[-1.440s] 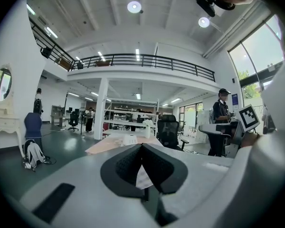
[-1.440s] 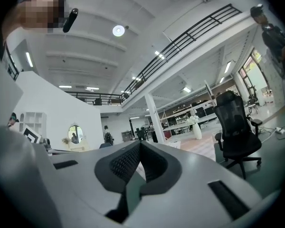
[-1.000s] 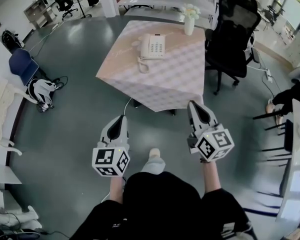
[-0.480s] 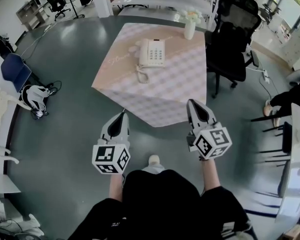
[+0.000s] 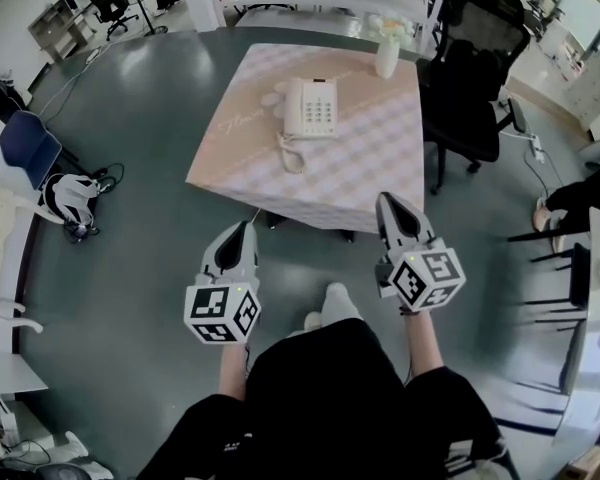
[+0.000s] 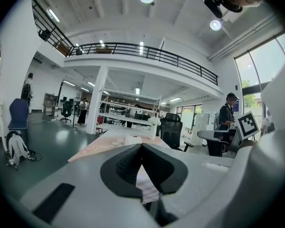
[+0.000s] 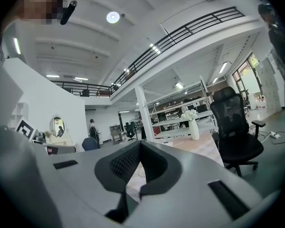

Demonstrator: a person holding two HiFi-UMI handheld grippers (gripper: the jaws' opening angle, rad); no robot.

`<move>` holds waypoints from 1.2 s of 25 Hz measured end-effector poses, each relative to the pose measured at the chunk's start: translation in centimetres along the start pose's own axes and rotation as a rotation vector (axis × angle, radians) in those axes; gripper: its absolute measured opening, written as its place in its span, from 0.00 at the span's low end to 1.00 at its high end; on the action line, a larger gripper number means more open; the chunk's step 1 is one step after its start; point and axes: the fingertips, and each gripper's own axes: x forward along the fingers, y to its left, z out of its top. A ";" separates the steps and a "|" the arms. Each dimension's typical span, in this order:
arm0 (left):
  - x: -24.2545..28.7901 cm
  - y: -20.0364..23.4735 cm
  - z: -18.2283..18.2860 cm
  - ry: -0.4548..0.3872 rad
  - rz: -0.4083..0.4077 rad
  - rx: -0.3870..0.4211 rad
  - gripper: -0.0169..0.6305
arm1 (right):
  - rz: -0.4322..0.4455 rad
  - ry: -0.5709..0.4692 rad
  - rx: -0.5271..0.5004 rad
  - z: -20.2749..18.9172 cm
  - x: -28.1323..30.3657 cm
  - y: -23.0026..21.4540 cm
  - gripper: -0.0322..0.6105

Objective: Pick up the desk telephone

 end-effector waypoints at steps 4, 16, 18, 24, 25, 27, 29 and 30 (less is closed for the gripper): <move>2.0 1.1 -0.2 0.011 0.003 -0.031 0.02 | -0.009 0.002 0.006 0.0 2.0 -0.9 0.04; 11.1 3.4 0.6 0.040 0.010 -0.091 0.02 | -0.003 0.026 0.044 0.9 10.7 -5.3 0.04; 13.1 3.5 0.7 0.052 0.014 -0.087 0.02 | 0.006 0.038 0.051 0.8 12.4 -6.3 0.04; 18.6 3.8 1.2 0.117 0.020 -0.036 0.02 | 0.055 0.086 0.089 0.6 17.7 -8.9 0.04; 19.3 3.9 1.2 0.121 0.021 -0.045 0.02 | 0.061 0.091 0.094 0.6 18.5 -9.3 0.04; 20.6 4.2 1.2 0.128 0.027 -0.056 0.02 | 0.068 0.098 0.102 0.6 19.7 -10.1 0.04; 22.0 4.5 1.2 0.134 0.035 -0.066 0.02 | 0.071 0.110 0.112 0.4 20.8 -11.2 0.04; 22.7 4.7 1.2 0.138 0.038 -0.074 0.02 | 0.072 0.118 0.118 0.3 21.3 -11.7 0.04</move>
